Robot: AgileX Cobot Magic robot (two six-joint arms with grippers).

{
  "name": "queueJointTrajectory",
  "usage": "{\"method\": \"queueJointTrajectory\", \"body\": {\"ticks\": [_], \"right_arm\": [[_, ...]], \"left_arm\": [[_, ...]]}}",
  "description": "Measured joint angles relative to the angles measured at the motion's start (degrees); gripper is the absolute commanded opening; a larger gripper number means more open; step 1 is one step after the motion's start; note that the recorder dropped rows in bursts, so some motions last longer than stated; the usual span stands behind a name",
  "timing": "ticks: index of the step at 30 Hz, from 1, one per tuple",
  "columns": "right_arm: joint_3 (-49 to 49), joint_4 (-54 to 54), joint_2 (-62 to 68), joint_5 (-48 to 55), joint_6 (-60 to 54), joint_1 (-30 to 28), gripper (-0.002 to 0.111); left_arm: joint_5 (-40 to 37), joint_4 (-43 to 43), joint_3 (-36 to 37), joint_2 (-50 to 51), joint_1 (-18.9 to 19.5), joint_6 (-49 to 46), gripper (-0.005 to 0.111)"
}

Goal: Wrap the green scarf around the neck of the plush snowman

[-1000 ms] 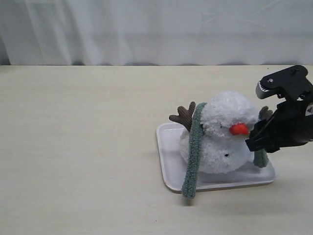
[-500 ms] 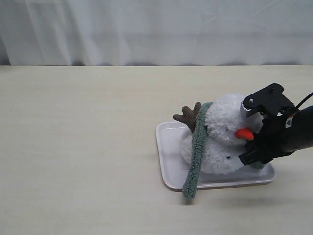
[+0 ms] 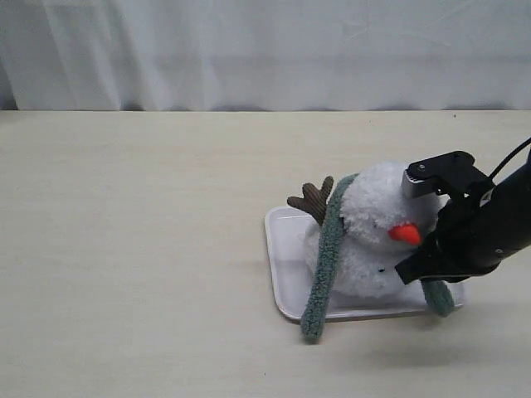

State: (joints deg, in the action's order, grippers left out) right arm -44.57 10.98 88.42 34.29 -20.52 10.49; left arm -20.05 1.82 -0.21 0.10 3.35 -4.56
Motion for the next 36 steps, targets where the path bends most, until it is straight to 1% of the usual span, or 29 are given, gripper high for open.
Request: {"method": "queueJointTrajectory", "body": {"ticks": [3, 7, 10, 13, 15, 18, 22, 25, 32, 36], "right_arm": [[-1.5, 4.6, 0.0, 6.3, -1.7, 0.0, 0.004], [-1.9, 7.9, 0.0, 10.3, -2.4, 0.0, 0.004], [-1.9, 9.3, 0.0, 11.6, -2.5, 0.0, 0.004], [-1.2, 11.8, 0.0, 10.6, -3.7, 0.0, 0.004], [-0.4, 13.6, 0.1, 9.6, -5.2, 0.0, 0.007], [-0.1, 14.8, 0.6, 8.9, -5.9, 0.0, 0.02], [-0.1, 15.1, 0.8, 8.6, -5.5, 0.0, 0.04], [-0.1, 15.4, 0.8, 9.3, -4.3, 0.0, 0.05], [0.0, 22.1, 0.9, 21.4, -5.3, 0.0, 0.049], [1.7, 29.7, 0.9, 26.9, -10.1, 0.0, 0.045]], "left_arm": [[0.0, 0.0, 0.0, 0.0, 0.0, 0.0, 0.0], [0.0, 0.0, 0.0, 0.0, 0.0, 0.0, 0.0], [0.0, 0.0, 0.0, 0.0, 0.0, 0.0, 0.0], [0.0, 0.0, 0.0, 0.0, 0.0, 0.0, 0.0], [0.0, 0.0, 0.0, 0.0, 0.0, 0.0, 0.0], [0.0, 0.0, 0.0, 0.0, 0.0, 0.0, 0.0], [0.0, 0.0, 0.0, 0.0, 0.0, 0.0, 0.0], [0.0, 0.0, 0.0, 0.0, 0.0, 0.0, 0.0], [0.0, 0.0, 0.0, 0.0, 0.0, 0.0, 0.0], [0.0, 0.0, 0.0, 0.0, 0.0, 0.0, 0.0]]}}
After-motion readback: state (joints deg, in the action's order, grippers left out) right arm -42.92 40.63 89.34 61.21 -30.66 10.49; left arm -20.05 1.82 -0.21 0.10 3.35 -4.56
